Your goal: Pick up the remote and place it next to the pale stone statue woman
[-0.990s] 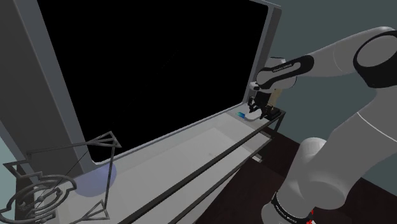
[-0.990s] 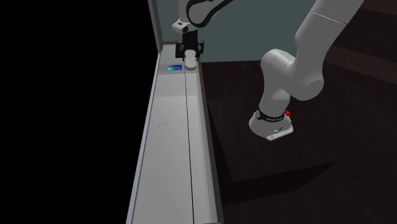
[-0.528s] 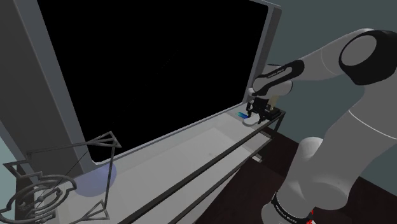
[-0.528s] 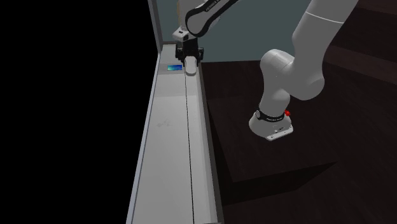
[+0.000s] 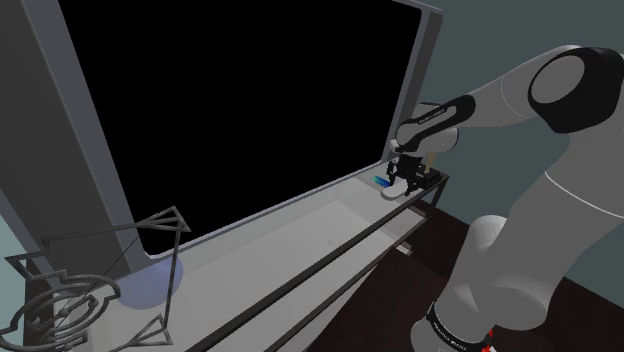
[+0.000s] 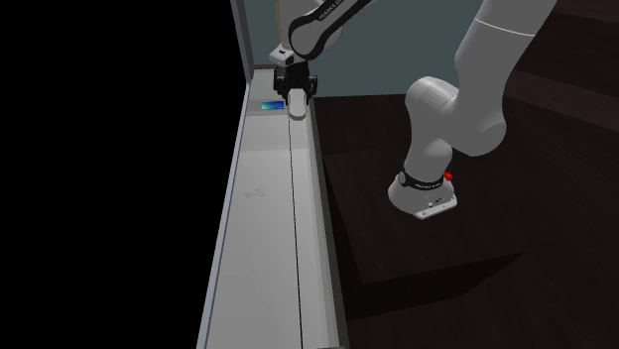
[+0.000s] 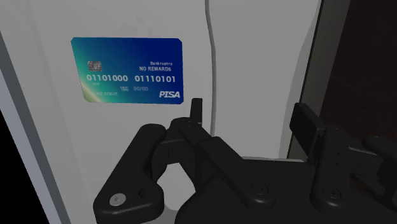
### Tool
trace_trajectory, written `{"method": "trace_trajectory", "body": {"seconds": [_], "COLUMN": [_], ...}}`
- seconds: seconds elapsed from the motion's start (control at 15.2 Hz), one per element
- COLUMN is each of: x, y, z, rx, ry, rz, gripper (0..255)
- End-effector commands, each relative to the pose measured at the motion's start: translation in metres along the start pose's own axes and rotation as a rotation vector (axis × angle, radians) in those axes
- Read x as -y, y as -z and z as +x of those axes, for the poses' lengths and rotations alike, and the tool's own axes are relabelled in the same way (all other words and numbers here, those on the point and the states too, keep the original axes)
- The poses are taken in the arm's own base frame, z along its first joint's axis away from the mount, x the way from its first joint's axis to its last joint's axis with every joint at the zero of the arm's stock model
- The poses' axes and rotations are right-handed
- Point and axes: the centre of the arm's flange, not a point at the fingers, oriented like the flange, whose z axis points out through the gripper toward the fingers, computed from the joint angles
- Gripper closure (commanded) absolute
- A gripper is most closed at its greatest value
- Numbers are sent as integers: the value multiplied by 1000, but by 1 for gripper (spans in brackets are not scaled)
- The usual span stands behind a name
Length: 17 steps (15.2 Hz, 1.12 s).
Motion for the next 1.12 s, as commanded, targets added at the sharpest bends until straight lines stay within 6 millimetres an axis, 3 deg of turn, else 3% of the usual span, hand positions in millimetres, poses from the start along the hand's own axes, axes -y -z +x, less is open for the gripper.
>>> {"method": "trace_trajectory", "body": {"seconds": [0.0, 0.33, 0.59, 1.06], "x": [0, 0, 0, 0], "y": [0, 0, 50, 50], "z": [0, 0, 0, 0], "rx": [0, 0, 0, 0], "ry": [0, 0, 0, 0], "rz": [0, 0, 0, 0], "gripper": [0, 0, 0, 0]}}
